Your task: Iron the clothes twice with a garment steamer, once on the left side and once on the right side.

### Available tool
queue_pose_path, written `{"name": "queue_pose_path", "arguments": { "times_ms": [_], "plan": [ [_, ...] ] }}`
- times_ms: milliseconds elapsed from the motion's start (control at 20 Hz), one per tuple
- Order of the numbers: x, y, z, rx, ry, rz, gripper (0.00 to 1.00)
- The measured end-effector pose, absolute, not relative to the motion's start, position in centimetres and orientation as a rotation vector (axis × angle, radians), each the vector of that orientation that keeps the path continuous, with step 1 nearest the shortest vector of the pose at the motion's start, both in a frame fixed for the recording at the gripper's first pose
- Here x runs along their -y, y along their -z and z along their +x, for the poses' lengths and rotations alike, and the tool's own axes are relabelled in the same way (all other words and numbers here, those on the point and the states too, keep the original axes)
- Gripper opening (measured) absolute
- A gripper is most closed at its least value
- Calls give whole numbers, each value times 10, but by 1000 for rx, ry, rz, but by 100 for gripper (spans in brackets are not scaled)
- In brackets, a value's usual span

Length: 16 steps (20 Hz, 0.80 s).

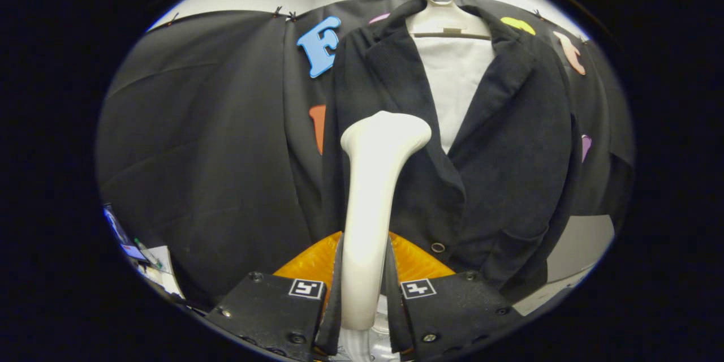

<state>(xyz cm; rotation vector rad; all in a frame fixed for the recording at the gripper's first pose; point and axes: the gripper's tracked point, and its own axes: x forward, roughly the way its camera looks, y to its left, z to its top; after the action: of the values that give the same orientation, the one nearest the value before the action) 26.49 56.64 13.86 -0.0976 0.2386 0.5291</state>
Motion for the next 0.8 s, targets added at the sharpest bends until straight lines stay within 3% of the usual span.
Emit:
{"name": "queue_pose_path", "arguments": {
  "times_ms": [800],
  "plan": [
    [-539,-65,262,-389,-547,-72,36]
  ]
}}
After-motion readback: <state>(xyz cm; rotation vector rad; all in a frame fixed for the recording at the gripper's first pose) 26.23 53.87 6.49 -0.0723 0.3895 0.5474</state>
